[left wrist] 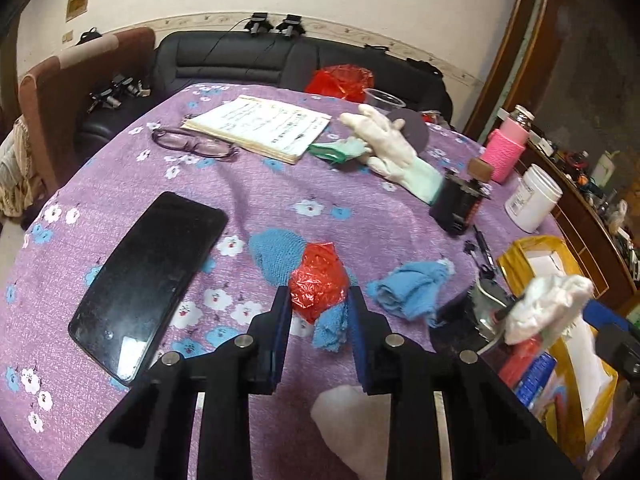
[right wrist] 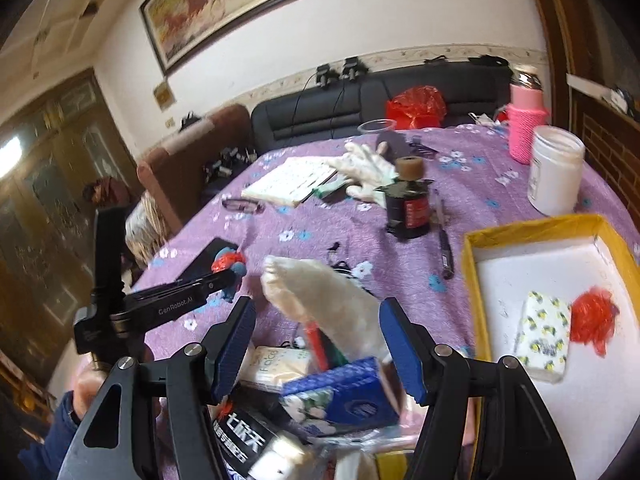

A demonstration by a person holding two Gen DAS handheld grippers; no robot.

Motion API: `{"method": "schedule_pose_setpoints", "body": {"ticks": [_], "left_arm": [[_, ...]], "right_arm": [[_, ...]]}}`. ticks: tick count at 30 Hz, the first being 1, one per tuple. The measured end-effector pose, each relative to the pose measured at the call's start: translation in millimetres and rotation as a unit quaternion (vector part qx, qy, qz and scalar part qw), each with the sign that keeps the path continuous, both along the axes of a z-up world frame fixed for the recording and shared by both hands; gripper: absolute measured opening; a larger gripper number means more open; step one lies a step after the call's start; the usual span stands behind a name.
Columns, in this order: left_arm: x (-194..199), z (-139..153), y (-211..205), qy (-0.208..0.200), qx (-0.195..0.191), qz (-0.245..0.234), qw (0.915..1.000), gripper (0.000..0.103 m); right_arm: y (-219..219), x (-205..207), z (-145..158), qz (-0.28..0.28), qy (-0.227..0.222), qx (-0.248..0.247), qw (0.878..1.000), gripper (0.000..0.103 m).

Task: Organize soft objects
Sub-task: 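Grasp the blue cloth with red bow with the left tool while the right grasps the white cloth, then carry the white cloth with the right tool over the yellow tray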

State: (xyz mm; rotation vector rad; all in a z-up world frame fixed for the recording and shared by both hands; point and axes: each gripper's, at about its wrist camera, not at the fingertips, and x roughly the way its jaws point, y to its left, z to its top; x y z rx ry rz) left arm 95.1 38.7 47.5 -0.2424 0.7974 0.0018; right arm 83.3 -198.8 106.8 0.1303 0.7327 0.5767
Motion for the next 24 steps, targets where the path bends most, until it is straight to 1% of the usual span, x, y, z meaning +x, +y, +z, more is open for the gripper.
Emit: {"method": "schedule_pose_setpoints", "body": {"ticks": [3,4,5,6,7,8,11,16,19,20,22,24], "left_arm": [[-3.2,2.2,-2.2,-0.004,-0.003,-0.006,1.0000,0.027],[-4.0,2.1,-2.1,-0.004,-0.004,-0.007,1.0000,0.027],[-4.5,2.3,-2.1,-0.004,-0.005,-0.009,0.9999,0.027],[-4.7,2.3,-1.9,-0.004,-0.005,-0.009,0.9999,0.027],[-5.3,2.8,-1.6,-0.005,-0.006,-0.010,0.9999,0.027],[-5.8,4.1,-1.7,-0.007,-0.008,-0.011,0.9999,0.027],[-8.9,8.4,-3.9,-0.017,-0.010,-0.016,0.9997,0.027],[-15.8,16.2,-10.9,-0.037,-0.011,-0.032,0.9987,0.027],[-20.0,20.5,-17.2,-0.049,-0.007,-0.042,0.9979,0.027],[-21.6,22.2,-20.0,-0.053,-0.007,-0.047,0.9975,0.027],[-24.5,24.7,-25.2,-0.061,-0.001,-0.053,0.9967,0.027],[-28.1,27.6,-33.5,-0.073,0.011,-0.064,0.9952,0.027]], "right_arm": [[25.6,3.3,0.7,-0.007,-0.023,-0.053,0.998,0.069],[31.6,4.9,-1.1,-0.014,-0.032,-0.061,0.997,0.068],[36.4,6.8,-4.2,-0.018,-0.038,-0.068,0.997,0.056],[41.2,9.1,-8.2,-0.019,-0.040,-0.079,0.996,0.039],[45.1,12.5,-13.3,-0.020,-0.036,-0.094,0.995,0.008],[44.0,14.5,-16.9,-0.026,-0.033,-0.094,0.995,0.008],[28.4,13.9,-12.7,-0.035,-0.041,-0.058,0.997,0.007],[-7.6,-1.9,15.7,-0.059,-0.088,0.020,0.994,0.006],[-29.6,-15.7,28.4,-0.066,-0.101,0.063,0.991,0.007],[-34.8,-19.9,30.7,-0.066,-0.107,0.073,0.989,0.007],[-42.0,-25.0,34.2,-0.072,-0.117,0.077,0.988,0.007],[-47.1,-24.5,33.4,-0.068,-0.115,0.087,0.987,0.007]]}}
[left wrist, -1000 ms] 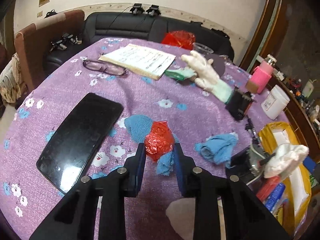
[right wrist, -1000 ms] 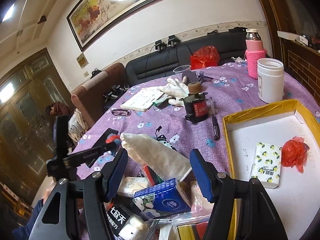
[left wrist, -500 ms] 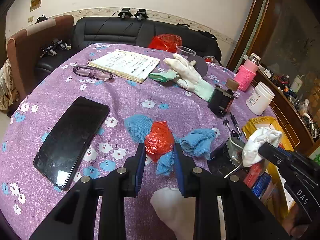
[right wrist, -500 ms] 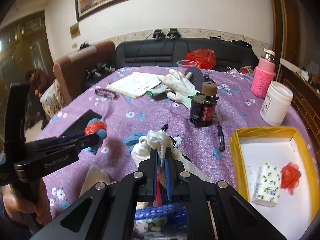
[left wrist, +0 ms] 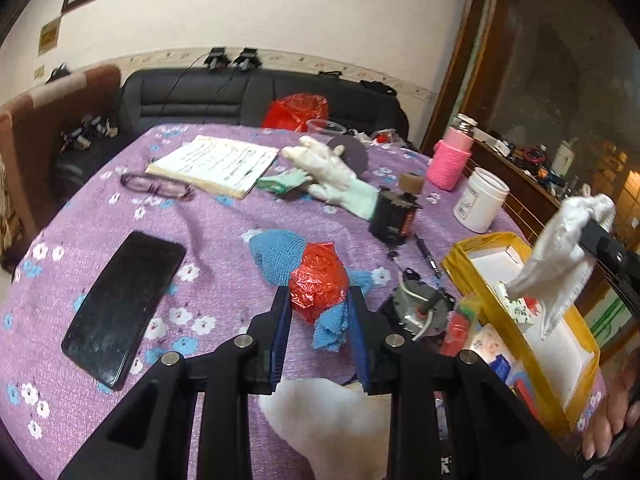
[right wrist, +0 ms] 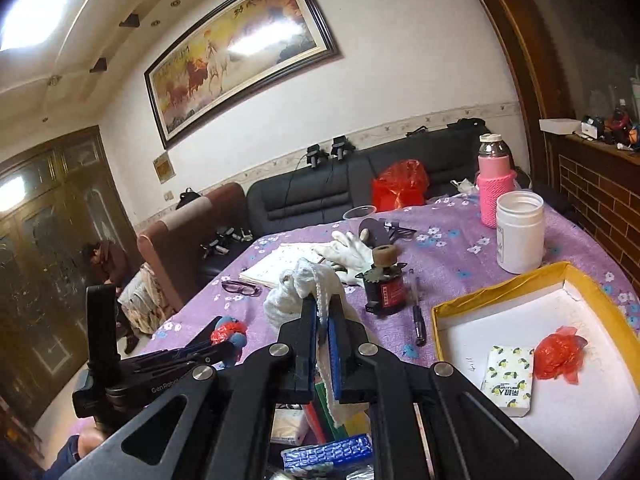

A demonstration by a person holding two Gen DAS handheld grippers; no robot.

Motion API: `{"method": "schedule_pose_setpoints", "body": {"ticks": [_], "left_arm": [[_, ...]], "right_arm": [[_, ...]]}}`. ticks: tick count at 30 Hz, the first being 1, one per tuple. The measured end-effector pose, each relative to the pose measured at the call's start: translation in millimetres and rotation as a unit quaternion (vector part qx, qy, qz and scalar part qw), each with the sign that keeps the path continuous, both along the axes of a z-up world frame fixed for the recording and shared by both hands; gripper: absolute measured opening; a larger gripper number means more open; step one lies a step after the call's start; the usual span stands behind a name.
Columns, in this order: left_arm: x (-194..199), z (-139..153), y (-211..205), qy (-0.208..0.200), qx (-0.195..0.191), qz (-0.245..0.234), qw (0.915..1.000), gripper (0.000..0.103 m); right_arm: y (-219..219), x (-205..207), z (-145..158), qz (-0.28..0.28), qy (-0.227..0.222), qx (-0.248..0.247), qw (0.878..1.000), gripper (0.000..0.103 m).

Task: Organize soft objects
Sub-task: 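Carry the white cloth with the right tool over the yellow tray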

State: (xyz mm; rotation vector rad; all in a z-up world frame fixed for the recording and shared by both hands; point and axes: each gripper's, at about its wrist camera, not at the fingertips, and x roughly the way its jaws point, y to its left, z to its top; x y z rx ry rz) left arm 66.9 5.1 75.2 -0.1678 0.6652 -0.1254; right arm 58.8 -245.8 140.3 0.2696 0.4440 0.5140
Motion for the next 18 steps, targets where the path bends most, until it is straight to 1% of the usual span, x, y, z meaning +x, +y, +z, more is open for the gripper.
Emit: {"method": "schedule_pose_setpoints", "body": {"ticks": [3,7,18], "left_arm": [[-3.1,1.3,-11.5,-0.011,0.018,-0.012,0.9997,0.027],[-4.6,0.4,-19.3,-0.013,0.024,-0.025,0.9993,0.027],[-10.6,-2.0,-34.7,-0.029,0.062,-0.026,0.9973,0.027]], "right_arm": [[-0.7,3.5,-5.4,0.005,0.010,0.002,1.000,0.007],[2.8,5.4,-10.3,0.019,0.020,0.001,1.000,0.007],[11.8,7.6,-21.0,0.041,0.024,0.002,0.999,0.007]]}}
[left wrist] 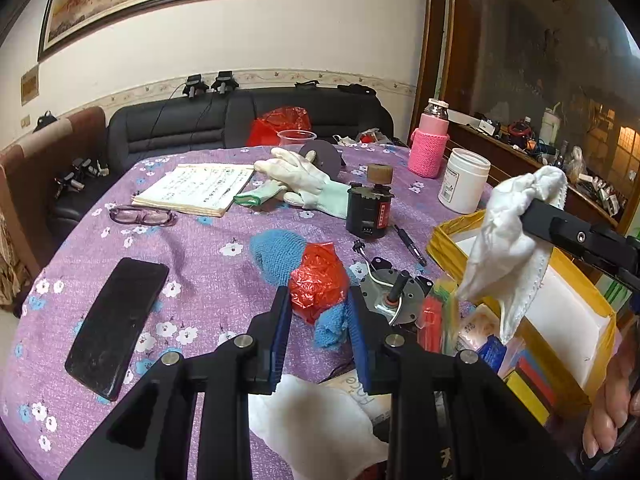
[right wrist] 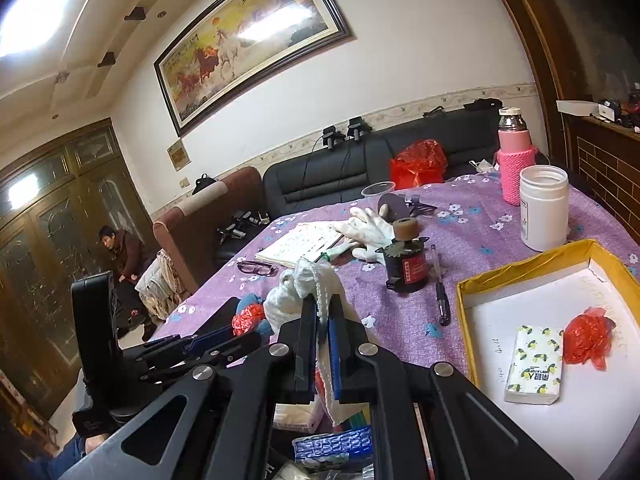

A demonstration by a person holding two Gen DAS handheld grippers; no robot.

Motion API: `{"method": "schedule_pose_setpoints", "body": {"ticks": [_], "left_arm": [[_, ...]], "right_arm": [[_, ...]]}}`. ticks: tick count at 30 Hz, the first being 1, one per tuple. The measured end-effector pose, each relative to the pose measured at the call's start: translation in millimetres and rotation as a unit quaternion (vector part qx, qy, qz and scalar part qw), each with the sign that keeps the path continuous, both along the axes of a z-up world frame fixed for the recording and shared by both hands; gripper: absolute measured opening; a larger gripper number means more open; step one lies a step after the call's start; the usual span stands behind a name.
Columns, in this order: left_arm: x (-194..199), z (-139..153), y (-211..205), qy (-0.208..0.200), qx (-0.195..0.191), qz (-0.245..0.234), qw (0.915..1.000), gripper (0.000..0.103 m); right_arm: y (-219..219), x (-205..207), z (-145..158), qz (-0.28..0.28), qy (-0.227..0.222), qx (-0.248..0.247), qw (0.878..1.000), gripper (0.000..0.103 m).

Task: Organize soft objects
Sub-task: 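Carry the white cloth with the right tool over the yellow tray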

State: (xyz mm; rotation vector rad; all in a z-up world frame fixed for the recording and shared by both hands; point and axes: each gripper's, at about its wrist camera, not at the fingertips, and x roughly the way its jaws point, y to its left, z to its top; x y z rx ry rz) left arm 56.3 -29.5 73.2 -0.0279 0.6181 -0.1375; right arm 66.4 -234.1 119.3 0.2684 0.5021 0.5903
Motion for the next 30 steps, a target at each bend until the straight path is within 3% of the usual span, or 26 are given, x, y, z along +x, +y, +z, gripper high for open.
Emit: {"method": "schedule_pose_setpoints", "body": {"ticks": [17,30], "left_arm": [[-17.9,4.7,-23.2,-0.069,0.087,0.025,0.9934,0.027],[-23.0,8.9,-24.4,-0.091,0.098,0.030,0.9906,0.027]], "right_arm": [[4.0,2.8,-6.0,0.003,-0.001,-0.001,1.000,0.007],[3.9,3.3,-9.9,0.001,0.002,0.000,1.000,0.007]]}}
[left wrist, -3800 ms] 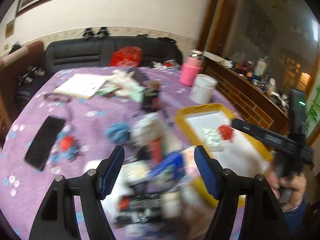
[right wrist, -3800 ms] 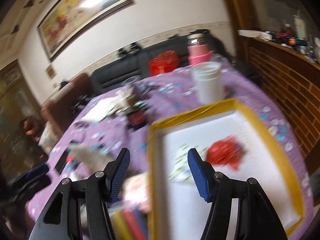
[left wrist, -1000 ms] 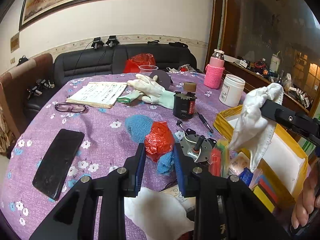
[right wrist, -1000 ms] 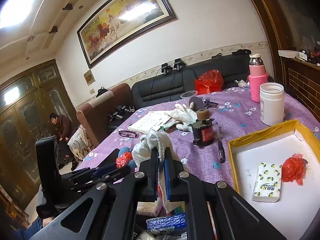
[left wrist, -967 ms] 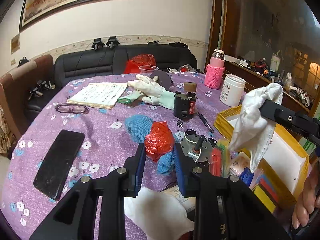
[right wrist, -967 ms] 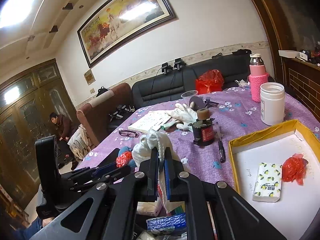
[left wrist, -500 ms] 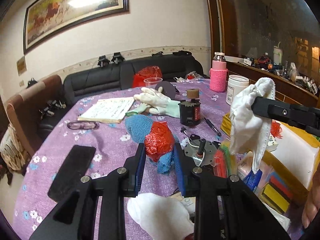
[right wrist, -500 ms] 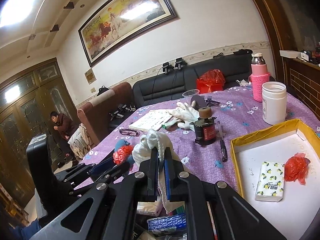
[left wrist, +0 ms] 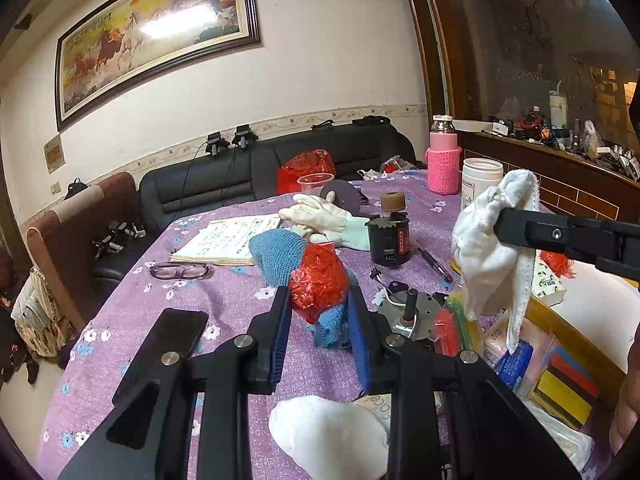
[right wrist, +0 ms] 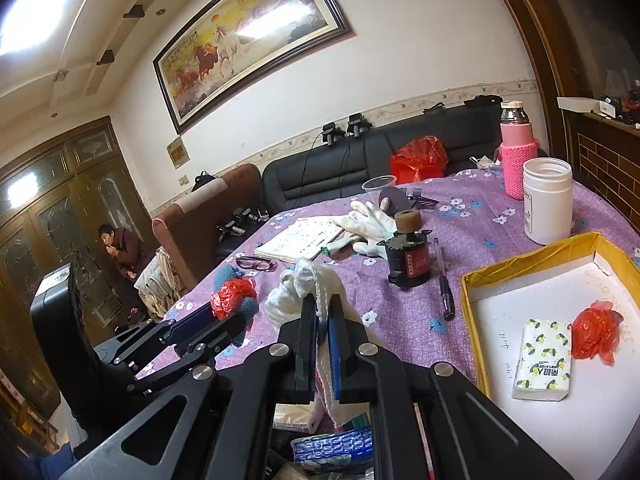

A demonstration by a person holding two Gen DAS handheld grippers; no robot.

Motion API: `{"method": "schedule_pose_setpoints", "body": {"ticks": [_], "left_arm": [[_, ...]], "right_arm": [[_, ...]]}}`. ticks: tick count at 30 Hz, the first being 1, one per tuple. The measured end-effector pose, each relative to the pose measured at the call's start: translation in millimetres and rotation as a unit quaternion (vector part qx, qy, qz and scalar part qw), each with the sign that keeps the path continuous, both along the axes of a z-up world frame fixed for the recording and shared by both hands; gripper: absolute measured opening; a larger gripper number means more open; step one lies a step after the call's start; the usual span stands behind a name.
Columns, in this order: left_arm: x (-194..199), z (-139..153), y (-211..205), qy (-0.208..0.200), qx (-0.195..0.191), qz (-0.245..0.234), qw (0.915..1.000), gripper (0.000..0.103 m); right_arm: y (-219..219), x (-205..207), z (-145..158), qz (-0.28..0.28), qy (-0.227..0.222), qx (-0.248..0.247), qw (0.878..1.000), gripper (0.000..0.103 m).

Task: Organize soft objects
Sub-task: 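Carry the white cloth with the right tool over the yellow tray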

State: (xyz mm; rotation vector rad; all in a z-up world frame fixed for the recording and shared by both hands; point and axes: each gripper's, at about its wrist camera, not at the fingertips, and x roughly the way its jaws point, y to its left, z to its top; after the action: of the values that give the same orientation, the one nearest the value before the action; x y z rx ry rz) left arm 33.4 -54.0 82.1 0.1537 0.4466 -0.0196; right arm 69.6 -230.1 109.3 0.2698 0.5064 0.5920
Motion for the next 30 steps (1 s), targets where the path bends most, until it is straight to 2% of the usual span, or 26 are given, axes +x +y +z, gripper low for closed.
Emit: {"method": "schedule_pose_setpoints", "body": {"ticks": [9,20,24,30], "left_arm": [[-4.3,-1.0,-6.7,-0.015,0.017,-0.001,0.9997,0.027],[-5.2,-5.4,-10.3,-0.014,0.022,-0.008,0.9996,0.027],[-5.0,-3.6,-10.4,-0.014,0.012,-0.011,0.9998,0.027],[-14.2,7.8,-24.9,-0.020,0.011,-0.026,0.9994,0.028]], "right_arm": [[-14.2,5.0,1.8,-0.019,0.004,0.016,1.000,0.007],[-34.7,7.0,9.4,-0.041,0.001,0.033,0.999,0.007],[-59.9,11.2,16.1,-0.081,-0.006,0.040,0.996,0.007],[-112.0,22.4,14.1,-0.148,0.014,0.075,0.986,0.007]]}}
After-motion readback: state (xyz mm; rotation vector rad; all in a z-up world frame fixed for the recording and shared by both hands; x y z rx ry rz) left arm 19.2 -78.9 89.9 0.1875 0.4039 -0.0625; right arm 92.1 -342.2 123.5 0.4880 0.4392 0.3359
